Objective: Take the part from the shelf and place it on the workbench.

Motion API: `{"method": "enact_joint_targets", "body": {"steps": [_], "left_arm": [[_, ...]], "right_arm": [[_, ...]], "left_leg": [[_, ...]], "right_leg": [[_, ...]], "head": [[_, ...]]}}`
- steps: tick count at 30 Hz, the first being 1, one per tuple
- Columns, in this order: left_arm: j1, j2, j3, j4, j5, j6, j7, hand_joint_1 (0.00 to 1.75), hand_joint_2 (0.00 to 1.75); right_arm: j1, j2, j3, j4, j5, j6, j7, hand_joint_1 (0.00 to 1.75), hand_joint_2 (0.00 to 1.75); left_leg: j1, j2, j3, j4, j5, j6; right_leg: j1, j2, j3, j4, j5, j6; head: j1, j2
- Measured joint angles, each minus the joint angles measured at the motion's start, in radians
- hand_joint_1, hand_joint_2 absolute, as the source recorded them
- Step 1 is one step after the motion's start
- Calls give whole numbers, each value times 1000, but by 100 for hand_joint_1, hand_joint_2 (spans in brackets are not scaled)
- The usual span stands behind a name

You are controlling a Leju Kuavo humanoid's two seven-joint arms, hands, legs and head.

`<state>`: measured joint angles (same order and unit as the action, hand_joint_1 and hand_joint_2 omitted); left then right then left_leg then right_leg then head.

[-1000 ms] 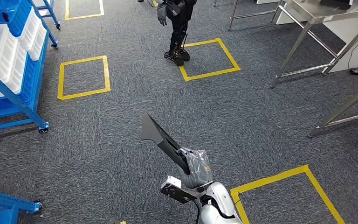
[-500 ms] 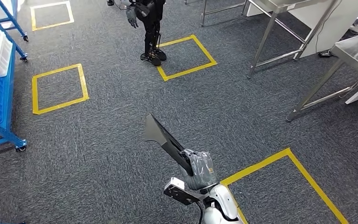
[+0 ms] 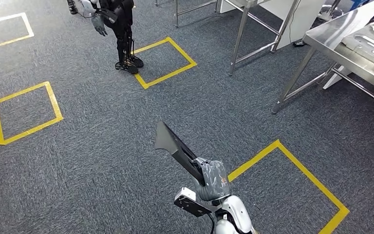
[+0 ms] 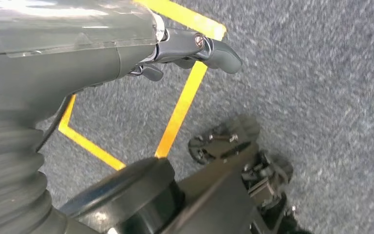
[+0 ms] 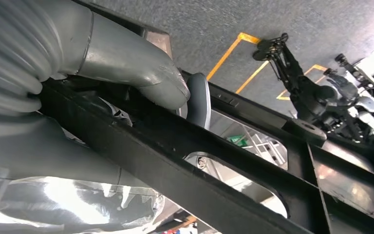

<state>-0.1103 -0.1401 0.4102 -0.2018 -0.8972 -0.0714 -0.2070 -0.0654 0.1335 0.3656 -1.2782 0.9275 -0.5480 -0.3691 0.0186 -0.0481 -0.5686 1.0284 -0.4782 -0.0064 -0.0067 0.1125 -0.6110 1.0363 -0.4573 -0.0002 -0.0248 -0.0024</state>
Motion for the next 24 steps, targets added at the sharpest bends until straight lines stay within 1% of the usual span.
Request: {"method": "enact_joint_targets", "body": {"steps": [1, 2, 3, 4, 5, 6, 7, 8, 9, 10, 11, 12, 13, 14, 15, 16, 17, 18, 19, 20, 21, 22, 23, 24], "left_arm": [[-1, -1, 0, 0, 0, 0, -2, 0, 175], [-2, -2, 0, 0, 0, 0, -4, 0, 175], [-2, -2, 0, 0, -1, 0, -7, 0, 175], [-1, -2, 0, 0, -2, 0, -10, 0, 175], [0, -2, 0, 0, -3, 0, -14, 0, 175], [1, -2, 0, 0, -4, 0, -17, 0, 175], [2, -2, 0, 0, -4, 0, -20, 0, 175], [1, -2, 0, 0, -3, 0, -23, 0, 175], [0, -2, 0, 0, -1, -2, -26, 0, 175], [-1, -2, 0, 0, 2, -4, -28, 0, 175], [-2, -2, 1, 0, 4, -6, -29, 0, 175], [-3, -3, 1, 0, 7, -9, -30, 0, 175], [-4, -3, 1, 0, 9, -12, -29, 0, 175], [-5, -3, 2, 0, 11, -16, -27, 0, 175], [-6, -3, 3, 0, 13, -20, -26, 0, 175], [-8, -2, 4, 0, 14, -23, -24, 0, 175], [-10, -2, 6, 0, 15, -26, -23, 0, 175], [-11, -2, 6, 0, 16, -28, -22, 0, 175], [-11, -2, 7, 0, 17, -29, -22, 0, 175], [-9, -2, 8, 0, 17, -30, -21, 0, 175], [-7, -1, 8, 0, 17, -31, -21, 0, 175], [-5, -1, 9, 0, 17, -31, -20, 0, 175], [-4, -1, 9, 0, 17, -31, -20, 0, 175], [-3, -1, 10, 0, 17, -31, -20, 0, 175]], "right_arm": [[2, -1, -1, -2, 0, 0, 0, 175, 175], [3, -2, -2, -3, 0, -1, 0, 175, 175], [2, -3, -3, -5, 0, -1, 1, 175, 175], [2, -4, -3, -6, 0, -1, 1, 175, 175], [2, -4, -4, -7, 0, -1, 1, 175, 175], [3, -5, -4, -7, 0, -1, 1, 175, 175], [4, -6, -5, -8, 0, -1, 2, 175, 175], [5, -7, -6, -8, 0, -1, 2, 175, 175], [5, -8, -6, -8, 0, -1, 2, 175, 175], [4, -9, -6, -8, 0, -1, 2, 175, 175], [2, -9, -6, -8, 0, -1, 2, 175, 175], [-1, -9, -6, -8, -1, -1, 1, 175, 175], [-3, -9, -7, -8, -4, -2, 0, 175, 175], [-5, -10, -7, -8, -7, -3, -1, 175, 175], [-6, -10, -7, -7, -10, -4, -3, 175, 175], [-6, -11, -7, -7, -12, -5, -4, 175, 175], [-8, -11, -7, -7, -13, -6, -6, 175, 175], [-11, -10, -7, -6, -14, -7, -7, 175, 175], [-14, -10, -7, -5, -15, -8, -8, 175, 175], [-16, -10, -6, -4, -15, -8, -9, 175, 175], [-17, -10, -6, -2, -15, -8, -9, 175, 175], [-17, -10, -6, 0, -15, -8, -9, 175, 175], [-17, -10, -6, 3, -15, -8, -9, 175, 175], [-17, -10, -6, 5, -15, -8, -9, 175, 175]], "left_leg": [[1, 8, 2, -5, 3, 7], [3, 18, 5, -10, 6, 13], [5, 28, 7, -15, 8, 18], [3, 39, 8, -16, 8, 21], [2, 50, 8, -16, 7, 23], [2, 61, 8, -16, 6, 23], [2, 72, 9, -15, 4, 23], [2, 82, 11, -15, 3, 22], [2, 91, 14, -15, 0, 19], [1, 99, 18, -15, -3, 16], [-1, 107, 21, -14, -6, 11], [-3, 114, 24, -14, -9, 6], [-5, 121, 26, -15, -11, 1], [-7, 129, 28, -17, -12, -5], [-7, 135, 31, -19, -14, -11], [-5, 131, 33, -16, -20, -16], [-4, 118, 28, 1, -33, -21], [-2, 99, 13, 38, -57, -24], [-1, 78, -13, 95, -87, -25], [-1, 65, -47, 166, -119, -26], [-1, 59, -80, 230, -140, -27], [-1, 57, -101, 266, -143, -26], [-1, 56, -106, 264, -125, -25], [-1, 53, -92, 223, -90, -23]], "right_leg": [[1, -10, -3, 5, -5, 5], [2, -29, -12, 26, -19, 10], [2, -54, -31, 67, -44, 14], [2, -80, -60, 127, -74, 19], [0, -94, -94, 194, -103, 22], [-3, -101, -122, 247, -119, 25], [-5, -105, -135, 271, -117, 28], [-7, -108, -126, 252, -96, 29], [-8, -115, -98, 197, -61, 28], [-7, -132, -61, 122, -29, 26], [-3, -148, -27, 57, -6, 22], [2, -159, -6, 12, 5, 16], [7, -164, 2, -7, 5, 11], [11, -157, 1, -8, 4, 5], [9, -146, 2, -10, 6, -1], [7, -138, 4, -14, 7, -7], [5, -129, 6, -19, 10, -13], [2, -122, 9, -23, 12, -19], [2, -114, 10, -24, 12, -23], [2, -105, 10, -23, 11, -27], [4, -95, 10, -22, 11, -29], [5, -83, 11, -21, 10, -29], [6, -70, 11, -19, 10, -29], [6, -57, 12, -16, 9, -29]], "head": [[0, 0], [0, 0], [0, 0], [0, 0], [0, 0], [0, 0], [0, 0], [0, 0], [0, 0], [0, 0], [0, 0], [0, 0], [0, 0], [0, 0], [0, 0], [0, 0], [0, 0], [0, 0], [0, 0], [0, 0], [0, 0], [0, 0], [0, 0], [0, 0]]}}
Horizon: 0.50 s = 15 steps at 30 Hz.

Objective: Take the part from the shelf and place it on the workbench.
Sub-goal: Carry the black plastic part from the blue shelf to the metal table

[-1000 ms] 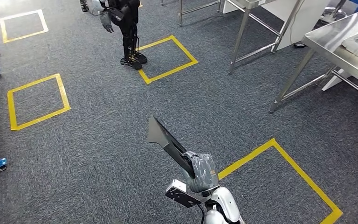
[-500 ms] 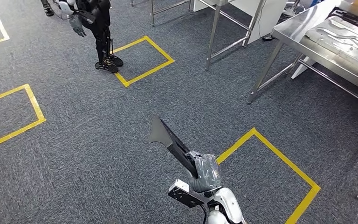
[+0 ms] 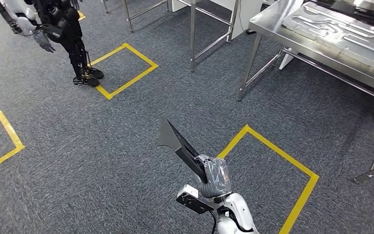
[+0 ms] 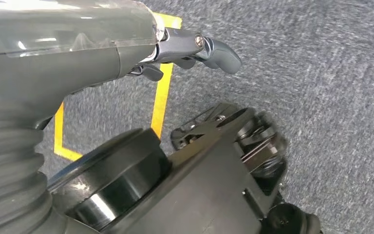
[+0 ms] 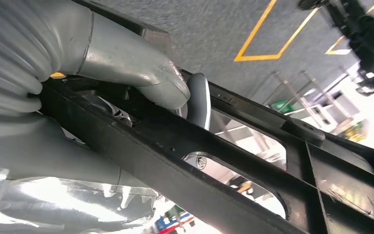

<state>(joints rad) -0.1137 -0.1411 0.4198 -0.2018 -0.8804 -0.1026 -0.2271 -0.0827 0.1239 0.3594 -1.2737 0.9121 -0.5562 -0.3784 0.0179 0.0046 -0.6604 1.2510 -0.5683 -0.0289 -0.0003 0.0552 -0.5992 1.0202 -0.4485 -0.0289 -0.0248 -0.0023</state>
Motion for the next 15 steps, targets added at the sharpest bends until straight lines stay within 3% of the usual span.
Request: {"method": "enact_joint_targets", "body": {"steps": [1, 3, 5, 7, 9, 11, 12, 13, 14, 15], "left_arm": [[0, 0, 0, 0, 0, 0, 0, 0, 175], [-1, 1, 2, 0, -2, 2, 0, 0, 175], [-1, 3, 4, 0, -5, 5, -1, 0, 175], [-2, 2, 4, 0, -9, 8, -4, 0, 175], [-5, 0, 4, 0, -12, 10, -6, 0, 175], [-4, -1, 4, 0, -15, 10, -8, 0, 175], [-1, -1, 4, 0, -15, 10, -8, 0, 175], [0, 0, 4, 0, -16, 9, -8, 0, 175], [1, 0, 4, 0, -17, 8, -8, 0, 175], [1, 0, 4, 0, -17, 6, -8, 0, 175]], "right_arm": [[0, 0, 0, 1, 0, 0, 0, 175, 175], [-3, 0, 0, 3, 0, 0, 0, 175, 175], [-5, 0, 1, 6, -1, 0, -1, 175, 175], [-5, 0, 1, 8, -3, -1, -1, 175, 175], [-7, -1, 1, 9, -6, -1, -2, 175, 175], [-12, -2, 2, 10, -10, -2, -2, 175, 175], [-13, -2, 2, 12, -11, -2, -2, 175, 175], [-14, -3, 2, 14, -12, -1, -2, 175, 175], [-14, -3, 2, 16, -13, -1, -2, 175, 175], [-14, -4, 2, 18, -14, -2, -2, 175, 175]], "left_leg": [[0, -11, 27, -68, 42, 4], [1, -44, 74, -184, 88, 12], [-2, -60, 88, -220, 90, 18], [-1, -46, 91, -229, 96, 28], [4, -27, 95, -239, 102, 40], [4, -6, 97, -243, 104, 46], [3, 6, 97, -243, 103, 47], [2, 17, 97, -243, 102, 46], [2, 28, 98, -243, 101, 46], [2, 38, 99, -242, 99, 44]], "right_leg": [[0, 12, 0, 3, -1, 2], [0, 33, -4, 9, -3, 8], [-3, 49, -11, 11, -1, 20], [-6, 58, -15, 11, 1, 31], [-3, 24, -34, 52, -27, 42], [-5, -27, -89, 167, -86, 51], [-8, -40, -121, 231, -112, 55], [-10, -47, -142, 273, -121, 58], [-12, -51, -146, 279, -113, 59], [-14, -55, -127, 244, -86, 59]], "head": [[0, 0], [0, 0], [0, 0], [0, 0], [0, 0], [0, 0], [0, 0], [0, 0], [0, 0], [0, 0]]}}
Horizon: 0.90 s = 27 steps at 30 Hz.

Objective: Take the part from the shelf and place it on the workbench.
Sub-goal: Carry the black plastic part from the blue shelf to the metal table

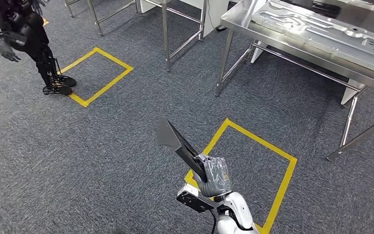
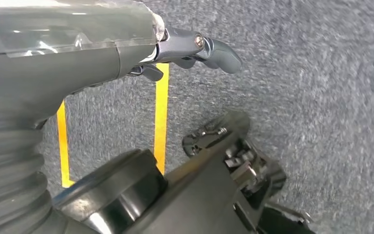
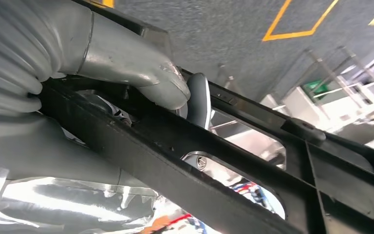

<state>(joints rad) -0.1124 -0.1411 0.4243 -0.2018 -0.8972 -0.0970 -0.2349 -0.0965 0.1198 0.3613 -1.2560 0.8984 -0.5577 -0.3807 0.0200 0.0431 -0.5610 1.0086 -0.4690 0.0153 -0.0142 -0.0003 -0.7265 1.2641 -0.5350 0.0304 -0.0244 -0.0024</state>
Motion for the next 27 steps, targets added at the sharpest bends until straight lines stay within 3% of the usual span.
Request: {"method": "enact_joint_targets", "body": {"steps": [1, 3, 5, 7, 9, 12, 13, 14, 15, 16, 18, 20, 22, 24, 26, 27], "left_arm": [[-1, 0, 0, 0, 0, -2, 0, 0, 175], [-2, 0, 0, 0, 0, -6, 1, 0, 175], [-2, 0, 0, 0, -1, -8, 2, 0, 175], [-5, 0, 0, 0, -3, -10, 2, 0, 175], [-8, 0, 0, 0, -5, -12, 1, 0, 175], [-6, 0, 0, 0, -4, -15, 0, 0, 175], [-4, 0, 0, 0, -4, -16, 0, 0, 175], [-3, 0, 1, 0, -3, -16, 0, 0, 175], [-2, 0, 1, 0, -2, -15, 0, 0, 175], [-2, 0, 1, 0, -2, -15, -1, 0, 175], [-2, 1, 1, 0, 0, -15, -2, 0, 175], [-3, 2, 2, 0, 0, -14, -2, 0, 175], [-5, 1, 2, 0, -1, -13, -4, 0, 175], [-7, -1, 3, 0, -1, -12, -5, 0, 175], [-8, -3, 3, 0, -2, -11, -7, 0, 175], [-6, -4, 3, 0, -3, -10, -7, 0, 175]], "right_arm": [[-1, -1, 0, 1, 0, 0, 0, 175, 175], [-7, -1, 0, 1, 3, -2, 0, 175, 175], [-16, -2, 0, 1, 14, -6, 1, 175, 175], [-23, -4, 1, 0, 28, -8, 3, 175, 175], [-32, -6, 0, -1, 36, -8, 7, 175, 175], [-51, -7, 0, -2, 39, -8, 12, 175, 175], [-53, -7, 0, -2, 39, -7, 13, 175, 175], [-55, -7, 0, -2, 39, -7, 13, 175, 175], [-55, -7, 0, -2, 39, -7, 14, 175, 175], [-56, -7, 0, -3, 39, -6, 14, 175, 175], [-57, -7, 0, -3, 38, -6, 15, 175, 175], [-59, -7, 0, -2, 36, -6, 16, 175, 175], [-59, -8, 0, -3, 35, -6, 17, 175, 175], [-58, -9, -1, -3, 33, -7, 17, 175, 175], [-60, -10, -1, -3, 30, -7, 17, 175, 175], [-60, -10, 0, -3, 28, -7, 17, 175, 175]], "left_leg": [[0, 9, 3, 0, -2, -2], [-4, 26, 8, 1, -8, -11], [-9, 41, 12, 0, -12, -22], [-8, 52, 16, 1, -17, -34], [-4, 27, 4, 37, -45, -42], [-2, -26, -80, 221, -134, -46], [-2, -31, -108, 274, -147, -46], [-2, -34, -122, 293, -141, -45], [-2, -36, -118, 272, -115, -43], [-2, -42, -97, 215, -75, -40], [-1, -83, -43, 84, -15, -30], [-2, -112, -19, 25, -2, -23], [-4, -100, -17, 17, 0, -17], [0, -81, -10, 5, 6, -6], [2, -58, -4, -4, 9, 1], [1, -46, -4, -4, 8, 2]], "right_leg": [[0, -10, 35, -66, 35, -1], [7, -46, 103, -196, 79, -10], [16, -57, 122, -241, 83, -21], [16, -36, 121, -244, 86, -33], [11, -17, 123, -250, 90, -46], [11, 13, 124, -250, 91, -58], [13, 25, 125, -249, 91, -59], [14, 38, 125, -247, 90, -60], [15, 51, 126, -245, 89, -60], [15, 65, 127, -242, 87, -59], [14, 88, 125, -235, 84, -53], [10, 107, 117, -232, 84, -42], [7, 123, 112, -235, 88, -28], [10, 94, 105, -217, 75, -17], [9, 37, 62, -128, 27, -7], [6, 20, 29, -63, -1, -3]], "head": [[0, 0], [0, 0], [0, 0], [0, 0], [0, 0], [0, 0], [0, 0], [0, 0], [0, 0], [0, 0], [0, 0], [0, 0], [0, 0], [0, 0], [0, 0], [0, 0]]}}
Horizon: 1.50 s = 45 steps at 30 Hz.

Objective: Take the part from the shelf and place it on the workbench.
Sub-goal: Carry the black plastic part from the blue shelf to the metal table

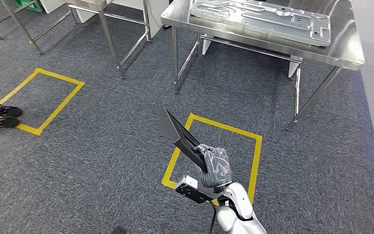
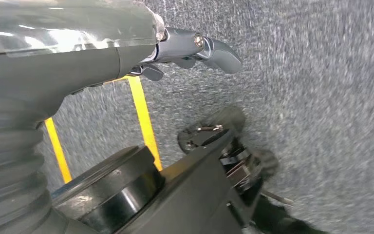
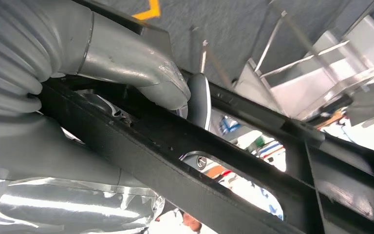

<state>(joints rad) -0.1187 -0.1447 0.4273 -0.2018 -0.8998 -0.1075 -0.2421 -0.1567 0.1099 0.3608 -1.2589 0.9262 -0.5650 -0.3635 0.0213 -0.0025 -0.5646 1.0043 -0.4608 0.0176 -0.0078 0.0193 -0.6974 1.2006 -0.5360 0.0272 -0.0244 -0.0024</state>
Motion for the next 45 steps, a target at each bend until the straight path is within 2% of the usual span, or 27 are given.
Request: {"method": "enact_joint_targets", "body": {"steps": [1, 2, 3, 4, 6, 8, 10, 11, 13, 15, 16, 17, 18, 20, 22, 24, 26, 28, 30, 32, 33, 34, 36, 37, 39, 42, 45], "left_arm": [[2, 0, 0, 0, -1, 1, 0, 0, 175], [4, 0, 0, 0, -1, 2, -1, 0, 175], [4, 1, 1, 0, -1, 2, -2, 0, 175], [4, 0, 1, 0, -1, 3, -4, 0, 175], [4, -1, 1, 0, 0, 4, -10, 0, 175], [3, -1, 1, 0, -1, 7, -17, 0, 175], [2, -1, 1, 0, -1, 11, -23, 0, 175], [0, -1, 1, 0, -2, 12, -25, 0, 175], [-2, -1, 1, 0, -3, 14, -29, 0, 175], [1, -1, 2, 0, -4, 14, -31, 0, 175], [3, -1, 2, 0, -4, 14, -31, 0, 175], [5, -1, 2, 0, -4, 15, -31, 0, 175], [6, -1, 2, 0, -4, 15, -31, 0, 175], [5, 0, 2, 0, -4, 15, -32, 0, 175], [4, 2, 4, 0, -4, 16, -32, 0, 175], [3, 3, 5, 0, -4, 16, -33, 0, 175], [1, 2, 6, 0, -5, 15, -35, 0, 175], [-2, -2, 6, 0, -5, 15, -37, 0, 175], [-2, -4, 6, 0, -6, 14, -38, 0, 175], [-1, -5, 6, 0, -8, 13, -39, 0, 175], [0, -5, 6, 0, -9, 12, -39, 0, 175], [-1, -5, 6, 0, -11, 12, -39, 0, 175], [-2, -6, 6, 0, -15, 12, -39, 0, 175], [-3, -6, 6, 0, -16, 12, -38, 0, 175], [-5, -6, 6, 0, -18, 10, -36, 0, 175], [-11, -5, 6, 0, -27, 0, -29, 0, 175], [-21, 0, 6, 0, -35, -19, -13, 0, 175]], "right_arm": [[1, 0, 0, 0, -3, 0, 0, 175, 175], [3, -1, 0, 0, -5, 0, 0, 175, 175], [5, -1, 0, 0, -8, 0, -1, 175, 175], [6, -2, 0, 0, -10, 0, -1, 175, 175], [6, -2, 0, 0, -14, -1, -3, 175, 175], [5, -3, 0, 0, -18, -2, -5, 175, 175], [6, -4, -1, 0, -24, -3, -7, 175, 175], [8, -5, -1, -1, -26, -4, -7, 175, 175], [7, -5, -2, -2, -29, -5, -9, 175, 175], [7, -4, -2, -3, -30, -7, -10, 175, 175], [9, -4, -2, -2, -30, -7, -11, 175, 175], [11, -4, -2, -2, -30, -7, -12, 175, 175], [12, -4, -2, -2, -30, -7, -12, 175, 175], [14, -4, -2, -2, -31, -8, -12, 175, 175], [14, -3, -2, -3, -31, -8, -12, 175, 175], [16, -3, -2, -3, -31, -10, -12, 175, 175], [20, -3, -2, -6, -29, -11, -12, 175, 175], [21, -4, -2, -9, -26, -12, -11, 175, 175], [17, -4, -2, -11, -21, -11, -8, 175, 175], [16, -4, -1, -11, -9, -9, 0, 175, 175], [15, -4, -1, -10, 2, -5, 8, 175, 175], [13, -5, -1, -10, 16, -1, 17, 175, 175], [2, -5, -1, -10, 40, 8, 32, 175, 175], [-5, -5, -1, -10, 49, 11, 37, 175, 175], [-20, -6, -2, -9, 73, 23, 51, 175, 175], [-74, -16, -1, 1, 100, 117, 82, 175, 175], [-239, -44, 9, 66, 50, 325, 108, 175, 175]], "left_leg": [[0, 13, 0, 0, -1, 1], [-1, 25, 1, 1, -3, 1], [-1, 36, 2, 1, -5, 0], [0, 47, 5, 1, -7, -2], [-4, 66, 12, 2, -14, -11], [-9, 81, 18, 2, -21, -22], [-11, 98, 24, -1, -25, -33], [-9, 96, 26, 3, -31, -39], [-5, 64, 6, 56, -68, -47], [-3, 25, -54, 182, -131, -49], [-3, 17, -87, 247, -154, -49], [-3, 14, -110, 286, -159, -48], [-3, 12, -115, 287, -144, -46], [-4, -4, -78, 183, -69, -37], [-4, -40, -29, 64, -18, -25], [-7, -57, -11, 24, -14, -19], [-7, -41, -5, 13, -10, -12], [-2, -22, 3, -1, -3, -1], [-1, 0, 8, -7, -3, 6], [-2, 23, 9, -7, -6, 7], [-2, 34, 10, -7, -8, 5], [-1, 44, 13, -6, -11, 2], [-1, 62, 20, -5, -18, -6], [-3, 68, 22, -3, -23, -12], [-8, 79, 27, -3, -29, -25], [-9, 88, 34, -9, -31, -38], [-10, 84, 34, -16, -24, -8]], "right_leg": [[-3, -8, -29, 55, -18, 3], [-6, -13, -45, 82, -19, 4], [-8, -16, -42, 72, -2, 5], [-9, -22, -20, 27, 28, 4], [-3, -56, 47, -105, 85, -3], [6, -77, 81, -174, 100, -13], [9, -62, 81, -179, 97, -26], [8, -52, 82, -182, 98, -31], [4, -33, 86, -187, 100, -45], [4, -14, 87, -188, 100, -54], [6, -2, 88, -187, 100, -57], [8, 10, 88, -187, 99, -58], [9, 24, 89, -185, 99, -58], [11, 51, 90, -181, 97, -57], [12, 73, 88, -176, 94, -51], [8, 91, 82, -174, 95, -40], [4, 100, 79, -175, 96, -27], [8, 62, 64, -141, 73, -15], [6, 9, 9, -31, 17, -4], [-3, -9, -50, 80, -21, 5], [-8, -13, -59, 93, -15, 9], [-12, -19, -45, 64, 9, 11], [-14, -49, 24, -70, 73, 12], [-12, -62, 56, -130, 94, 8], [-5, -73, 81, -179, 101, -3], [-3, -54, 82, -183, 104, -20], [-5, -41, 85, -190, 111, -25]], "head": [[0, 0], [0, 0], [0, 0], [0, 0], [0, 0], [0, 0], [0, 0], [0, 0], [0, 0], [0, 0], [0, 0], [0, 0], [0, 0], [0, 0], [0, 0], [0, 0], [0, 0], [0, 0], [0, 0], [0, 0], [0, 0], [0, 0], [0, 0], [0, 0], [0, 0], [0, 0], [-1, 0]]}}
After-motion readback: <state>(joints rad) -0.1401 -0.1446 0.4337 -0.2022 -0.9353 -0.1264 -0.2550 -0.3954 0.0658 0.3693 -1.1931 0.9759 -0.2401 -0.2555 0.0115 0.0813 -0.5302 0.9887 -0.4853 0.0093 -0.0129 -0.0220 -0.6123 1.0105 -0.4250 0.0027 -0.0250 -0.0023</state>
